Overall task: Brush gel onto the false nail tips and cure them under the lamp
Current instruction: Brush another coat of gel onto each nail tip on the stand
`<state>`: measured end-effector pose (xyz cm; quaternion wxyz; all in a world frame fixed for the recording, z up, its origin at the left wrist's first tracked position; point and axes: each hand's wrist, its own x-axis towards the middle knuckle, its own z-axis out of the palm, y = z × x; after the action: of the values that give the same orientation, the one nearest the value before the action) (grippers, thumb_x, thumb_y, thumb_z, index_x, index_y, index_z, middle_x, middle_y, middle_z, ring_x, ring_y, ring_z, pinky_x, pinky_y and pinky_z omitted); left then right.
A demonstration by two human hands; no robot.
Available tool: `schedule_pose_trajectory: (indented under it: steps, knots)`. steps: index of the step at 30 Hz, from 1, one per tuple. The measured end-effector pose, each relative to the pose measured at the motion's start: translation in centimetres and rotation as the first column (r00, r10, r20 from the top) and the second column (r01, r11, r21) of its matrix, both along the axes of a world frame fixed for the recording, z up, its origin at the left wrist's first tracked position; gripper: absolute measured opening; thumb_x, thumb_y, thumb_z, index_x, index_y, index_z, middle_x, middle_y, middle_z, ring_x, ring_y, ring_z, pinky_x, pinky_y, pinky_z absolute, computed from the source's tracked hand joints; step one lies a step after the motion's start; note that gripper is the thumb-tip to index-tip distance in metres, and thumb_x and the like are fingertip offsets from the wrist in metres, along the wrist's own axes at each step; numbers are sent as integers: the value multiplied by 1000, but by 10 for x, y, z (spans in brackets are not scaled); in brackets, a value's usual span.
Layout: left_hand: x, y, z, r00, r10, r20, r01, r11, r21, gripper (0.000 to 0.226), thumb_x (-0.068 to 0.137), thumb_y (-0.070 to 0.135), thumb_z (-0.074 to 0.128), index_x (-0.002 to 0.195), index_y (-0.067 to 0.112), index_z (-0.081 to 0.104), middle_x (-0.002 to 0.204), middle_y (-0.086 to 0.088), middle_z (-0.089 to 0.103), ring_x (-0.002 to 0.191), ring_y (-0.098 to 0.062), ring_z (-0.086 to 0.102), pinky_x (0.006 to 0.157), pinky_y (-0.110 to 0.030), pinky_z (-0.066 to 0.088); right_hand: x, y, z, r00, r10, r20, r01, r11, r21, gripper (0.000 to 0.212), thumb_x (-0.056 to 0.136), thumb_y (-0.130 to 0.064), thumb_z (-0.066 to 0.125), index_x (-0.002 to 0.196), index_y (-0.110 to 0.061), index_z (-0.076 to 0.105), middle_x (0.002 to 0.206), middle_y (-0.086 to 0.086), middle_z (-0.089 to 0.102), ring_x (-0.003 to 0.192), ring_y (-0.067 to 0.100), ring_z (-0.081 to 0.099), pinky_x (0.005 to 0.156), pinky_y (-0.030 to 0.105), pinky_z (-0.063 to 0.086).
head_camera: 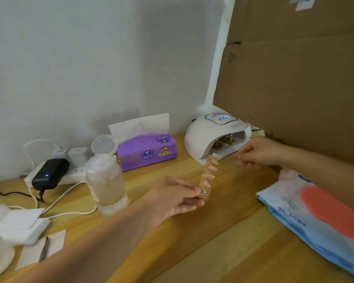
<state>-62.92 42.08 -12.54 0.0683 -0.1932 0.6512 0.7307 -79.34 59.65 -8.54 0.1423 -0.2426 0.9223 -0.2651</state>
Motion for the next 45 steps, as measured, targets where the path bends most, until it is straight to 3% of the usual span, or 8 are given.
schedule_pose_trajectory:
  steps: [4, 8, 12, 17, 21, 33, 41, 45]
  knots:
    - [-37, 15, -1, 999, 44, 29, -44, 999, 2, 9, 85, 3, 63, 94, 2, 63, 75, -7, 71, 57, -9, 67, 50, -19, 53, -20, -15, -18, 992, -92, -81, 92, 996, -4, 21, 91, -7, 50, 104, -1, 65, 85, 11, 66, 62, 12, 55, 51, 19, 43]
    - [-60, 26, -2, 995, 92, 44, -92, 996, -13, 16, 85, 6, 63, 100, 2, 60, 77, -6, 68, 48, -5, 62, 39, -15, 44, -37, -27, -31, 984, -125, -130, 129, 991, 21, 24, 92, -19, 55, 111, -7, 63, 92, 12, 65, 57, 14, 54, 47, 19, 41]
    - [-70, 32, -8, 990, 138, 21, -139, 989, 50, 3, 86, 7, 62, 87, 5, 64, 73, -4, 68, 48, -5, 62, 38, -15, 44, -51, -37, -38, 962, -147, -232, 148, 989, -12, 25, 89, -22, 59, 107, -6, 65, 112, 13, 63, 91, 23, 55, 71, 25, 37]
    - [-77, 33, -12, 980, 200, -6, -198, 976, 93, 8, 87, 5, 60, 79, 7, 62, 63, -1, 66, 49, -5, 62, 38, -16, 43, -59, -51, -44, 960, -134, -244, 96, 983, -158, 24, 83, -9, 61, 107, -5, 60, 102, 13, 63, 98, 29, 57, 80, 35, 46]
    - [-79, 33, -14, 975, 223, 11, -223, 970, 92, 5, 88, 5, 59, 84, 6, 62, 71, -4, 66, 53, -6, 63, 39, -17, 45, -62, -54, -47, 962, -148, -231, 104, 975, -194, 30, 81, -6, 61, 111, -4, 57, 104, 18, 62, 100, 34, 56, 85, 47, 49]
    - [-103, 49, -11, 953, 294, 71, -303, 935, 183, 12, 89, 1, 55, 102, 2, 53, 83, -9, 62, 61, -11, 62, 41, -20, 51, -63, -42, -49, 891, -303, -337, 261, 951, -166, 37, 78, -19, 68, 111, -6, 57, 102, 15, 63, 93, 32, 58, 62, 27, 36]
    - [-126, 65, -6, 881, 455, 132, -472, 823, 317, 8, 90, -1, 53, 84, 3, 50, 73, -9, 58, 56, -12, 59, 47, -19, 52, -67, -39, -51, 886, -309, -345, 281, 951, -131, 37, 81, -22, 65, 114, -10, 57, 105, 13, 63, 96, 32, 58, 67, 28, 42]
    - [-139, 68, -8, 850, 514, 113, -515, 768, 381, 23, 86, -4, 58, 72, 6, 43, 80, -9, 57, 62, -14, 58, 60, -21, 53, -69, -41, -49, 897, -323, -303, 288, 945, -155, 38, 83, -19, 63, 119, -9, 55, 112, 14, 61, 102, 33, 56, 73, 30, 43]
